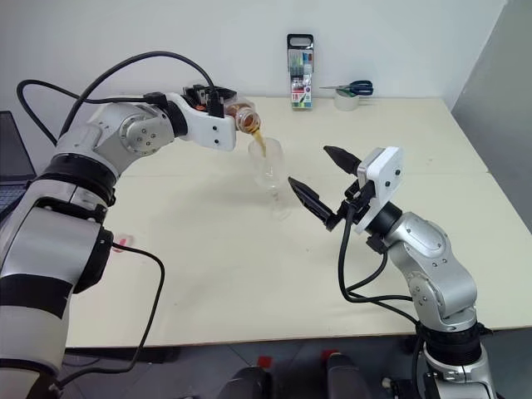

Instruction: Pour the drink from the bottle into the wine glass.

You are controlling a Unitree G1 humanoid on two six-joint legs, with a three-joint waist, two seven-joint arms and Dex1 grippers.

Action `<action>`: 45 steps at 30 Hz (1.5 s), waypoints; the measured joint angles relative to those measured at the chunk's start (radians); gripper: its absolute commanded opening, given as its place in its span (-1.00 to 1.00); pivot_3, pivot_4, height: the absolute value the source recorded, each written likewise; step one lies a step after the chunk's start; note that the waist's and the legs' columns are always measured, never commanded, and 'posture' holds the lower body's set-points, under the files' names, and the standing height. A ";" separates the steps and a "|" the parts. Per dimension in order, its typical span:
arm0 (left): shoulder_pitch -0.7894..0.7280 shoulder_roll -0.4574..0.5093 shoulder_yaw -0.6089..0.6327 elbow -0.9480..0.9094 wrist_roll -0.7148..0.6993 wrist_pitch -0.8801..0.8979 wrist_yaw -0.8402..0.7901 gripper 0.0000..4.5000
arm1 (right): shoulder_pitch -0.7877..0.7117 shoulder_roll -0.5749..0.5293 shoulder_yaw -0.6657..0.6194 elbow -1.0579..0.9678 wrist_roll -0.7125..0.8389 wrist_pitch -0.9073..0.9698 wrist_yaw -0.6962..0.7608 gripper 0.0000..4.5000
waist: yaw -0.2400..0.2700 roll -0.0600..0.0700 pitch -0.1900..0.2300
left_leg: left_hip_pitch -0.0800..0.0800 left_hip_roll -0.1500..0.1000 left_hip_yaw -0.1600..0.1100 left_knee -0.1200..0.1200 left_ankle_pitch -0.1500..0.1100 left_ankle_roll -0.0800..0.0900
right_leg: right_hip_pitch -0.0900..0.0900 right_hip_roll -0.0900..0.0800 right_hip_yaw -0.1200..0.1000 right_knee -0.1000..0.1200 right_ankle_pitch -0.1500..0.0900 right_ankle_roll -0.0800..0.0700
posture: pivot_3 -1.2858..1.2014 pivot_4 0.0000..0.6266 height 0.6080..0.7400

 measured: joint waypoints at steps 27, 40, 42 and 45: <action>-0.050 0.010 -0.082 0.035 0.104 0.004 0.128 -0.19 | 0.000 -0.008 0.003 0.017 -0.003 -0.019 0.021 1.00 | 0.000 0.000 0.000 | 0.000 -0.001 0.000 0.000 0.000 0.000 | 0.000 0.000 0.000 0.001 0.000 0.000 | 0.03 -0.52 1.00; -0.066 0.011 -0.097 0.042 0.129 0.006 0.154 -0.19 | -0.001 -0.012 0.003 0.018 -0.003 -0.019 0.020 1.00 | 0.000 0.000 0.000 | 0.000 -0.001 0.000 0.001 0.000 0.000 | 0.000 -0.001 0.000 0.001 0.000 0.000 | 0.03 -0.52 1.00; -0.068 0.011 -0.103 0.042 0.132 0.006 0.155 -0.19 | -0.001 -0.012 0.003 0.018 -0.003 -0.019 0.020 1.00 | 0.000 0.000 0.000 | 0.000 -0.001 0.000 0.001 0.000 0.000 | 0.000 -0.001 0.000 0.001 0.000 0.000 | 0.03 -0.52 1.00; -0.069 0.011 -0.105 0.045 0.133 0.006 0.159 -0.19 | -0.001 -0.012 0.003 0.018 -0.003 -0.019 0.020 1.00 | 0.000 0.000 0.000 | 0.000 -0.001 0.000 0.001 0.000 0.000 | 0.000 -0.001 0.000 0.001 0.000 0.000 | 0.03 -0.52 1.00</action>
